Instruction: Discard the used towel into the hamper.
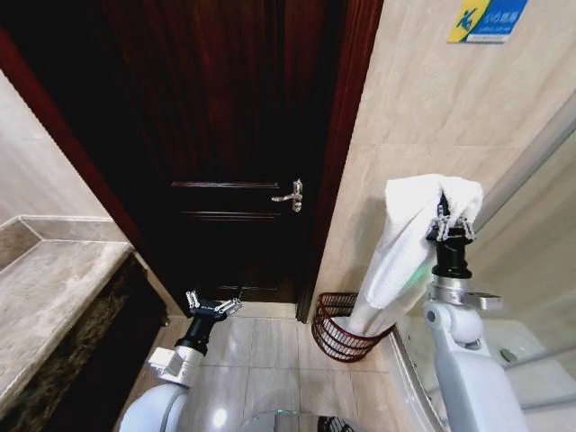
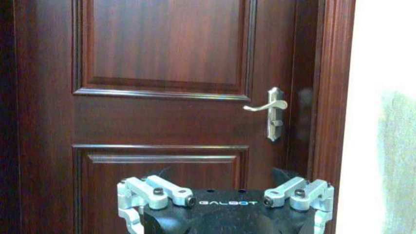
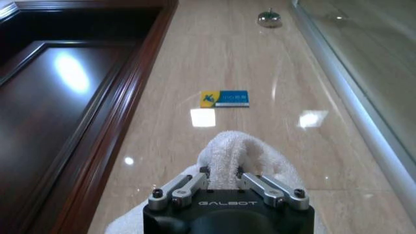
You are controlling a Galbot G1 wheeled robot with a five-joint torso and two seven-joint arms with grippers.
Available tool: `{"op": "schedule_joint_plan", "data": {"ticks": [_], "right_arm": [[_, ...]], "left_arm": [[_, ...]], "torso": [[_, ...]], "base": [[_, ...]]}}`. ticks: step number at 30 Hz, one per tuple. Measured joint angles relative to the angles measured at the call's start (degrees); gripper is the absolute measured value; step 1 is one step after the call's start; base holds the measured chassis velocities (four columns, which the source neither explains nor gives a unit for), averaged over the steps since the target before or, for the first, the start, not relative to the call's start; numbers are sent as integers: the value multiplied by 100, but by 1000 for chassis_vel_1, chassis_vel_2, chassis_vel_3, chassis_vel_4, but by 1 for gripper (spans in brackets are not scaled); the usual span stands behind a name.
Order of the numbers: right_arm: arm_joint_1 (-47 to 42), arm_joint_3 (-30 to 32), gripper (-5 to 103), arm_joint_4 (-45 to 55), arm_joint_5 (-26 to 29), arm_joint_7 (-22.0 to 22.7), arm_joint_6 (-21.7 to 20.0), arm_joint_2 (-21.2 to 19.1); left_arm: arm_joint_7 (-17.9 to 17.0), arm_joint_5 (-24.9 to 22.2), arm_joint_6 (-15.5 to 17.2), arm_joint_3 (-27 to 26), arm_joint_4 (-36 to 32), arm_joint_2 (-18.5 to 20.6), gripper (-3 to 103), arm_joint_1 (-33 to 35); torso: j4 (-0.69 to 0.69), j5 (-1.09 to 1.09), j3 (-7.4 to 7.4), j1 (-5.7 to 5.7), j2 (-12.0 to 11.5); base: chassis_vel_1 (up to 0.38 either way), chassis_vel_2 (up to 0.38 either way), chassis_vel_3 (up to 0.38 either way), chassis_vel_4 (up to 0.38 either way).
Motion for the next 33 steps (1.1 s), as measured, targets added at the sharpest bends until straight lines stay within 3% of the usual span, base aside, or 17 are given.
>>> {"op": "schedule_joint_plan", "data": {"ticks": [9, 33], "right_arm": [[-35, 7, 12, -14, 9, -3, 36, 10], [-297, -38, 12, -1329, 18, -587, 864, 343]], "left_arm": [[0, 0, 0, 0, 0, 0, 100, 0], [0, 0, 0, 0, 0, 0, 100, 0]], "torso": [[0, 0, 0, -1, 0], [0, 0, 0, -1, 0]], "base": [[-24, 22, 20, -19], [0, 0, 0, 0]]}}
